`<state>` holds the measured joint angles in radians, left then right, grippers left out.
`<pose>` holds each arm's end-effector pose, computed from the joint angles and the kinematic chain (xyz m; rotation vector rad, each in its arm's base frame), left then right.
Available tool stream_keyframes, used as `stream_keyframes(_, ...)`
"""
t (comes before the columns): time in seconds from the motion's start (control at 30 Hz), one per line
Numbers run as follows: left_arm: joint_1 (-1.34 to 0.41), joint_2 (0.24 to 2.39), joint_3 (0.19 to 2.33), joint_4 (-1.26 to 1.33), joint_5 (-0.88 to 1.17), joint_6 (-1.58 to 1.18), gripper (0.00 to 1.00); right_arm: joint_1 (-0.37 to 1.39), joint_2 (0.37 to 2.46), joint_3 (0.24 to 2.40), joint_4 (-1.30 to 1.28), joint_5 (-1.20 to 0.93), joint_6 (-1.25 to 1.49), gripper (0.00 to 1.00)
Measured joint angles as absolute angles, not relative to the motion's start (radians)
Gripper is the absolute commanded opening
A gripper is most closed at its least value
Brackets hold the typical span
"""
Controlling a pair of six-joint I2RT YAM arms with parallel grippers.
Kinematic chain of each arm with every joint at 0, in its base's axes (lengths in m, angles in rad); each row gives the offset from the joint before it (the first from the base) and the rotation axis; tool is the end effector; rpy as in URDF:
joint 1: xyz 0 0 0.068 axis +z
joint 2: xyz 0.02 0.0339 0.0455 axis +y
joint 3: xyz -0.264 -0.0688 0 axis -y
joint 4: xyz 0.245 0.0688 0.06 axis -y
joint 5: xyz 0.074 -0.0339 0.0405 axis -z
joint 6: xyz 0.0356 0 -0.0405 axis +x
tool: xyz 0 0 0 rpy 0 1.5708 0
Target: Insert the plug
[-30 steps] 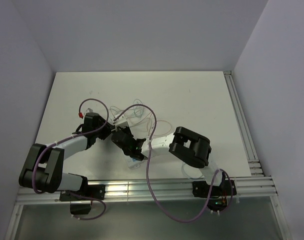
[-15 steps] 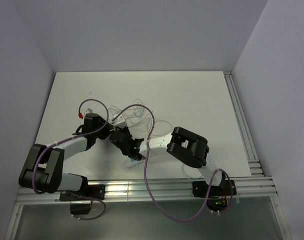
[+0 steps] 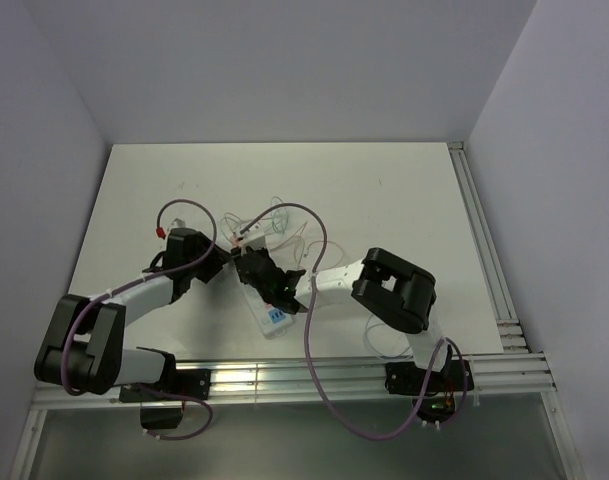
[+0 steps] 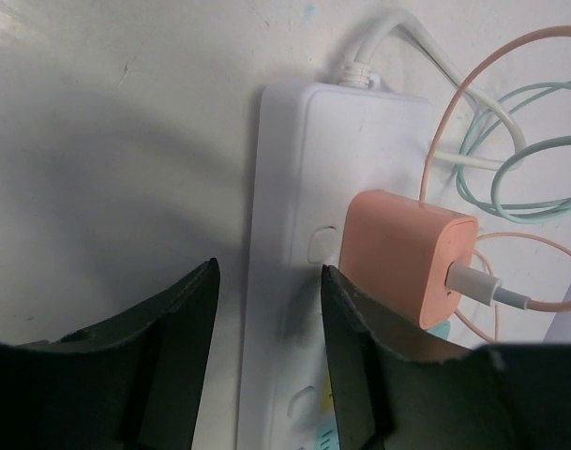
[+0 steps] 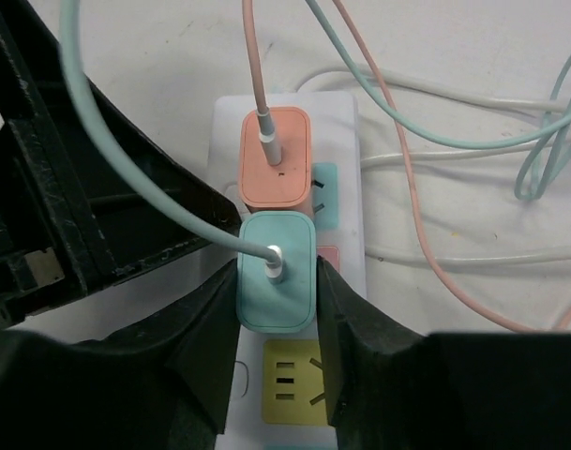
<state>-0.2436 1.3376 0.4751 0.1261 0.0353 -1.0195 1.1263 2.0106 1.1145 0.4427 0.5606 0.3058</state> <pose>0.2376 -0.0603 0.1497 -0.8926 2.2339 -0.6637 0.2002 0.3764 0.1529 -0.4532 1.9167 0.3744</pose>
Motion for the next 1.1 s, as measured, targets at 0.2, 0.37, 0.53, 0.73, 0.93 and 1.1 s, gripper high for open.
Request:
stream_keyframes(0.2,-0.244,1.258,0.462,0.081,0.028,-1.019,0.57,1.122,1.985,1.098,0.339,0.538,0.308,0.64)
stream_keyframes(0.37,-0.244,1.182,0.462,0.051,0.023,-1.018,0.58,1.108,1.943,1.079,0.276,0.505,0.340,0.72)
stream_keyframes(0.53,-0.244,1.124,0.462,0.017,0.020,-1.018,0.58,1.101,1.831,1.026,0.136,0.472,0.345,0.72)
stream_keyframes(0.73,-0.244,1.080,0.462,-0.022,0.020,-1.015,0.57,1.099,1.635,0.989,-0.005,0.455,0.371,0.68)
stream_keyframes(0.93,-0.244,1.047,0.462,-0.040,0.019,-1.010,0.54,0.994,1.422,0.962,-0.162,0.472,0.561,0.63)
stream_keyframes(1.1,-0.244,0.990,0.461,-0.067,0.019,-1.007,0.53,0.694,1.223,0.818,-0.323,0.486,0.797,0.40)
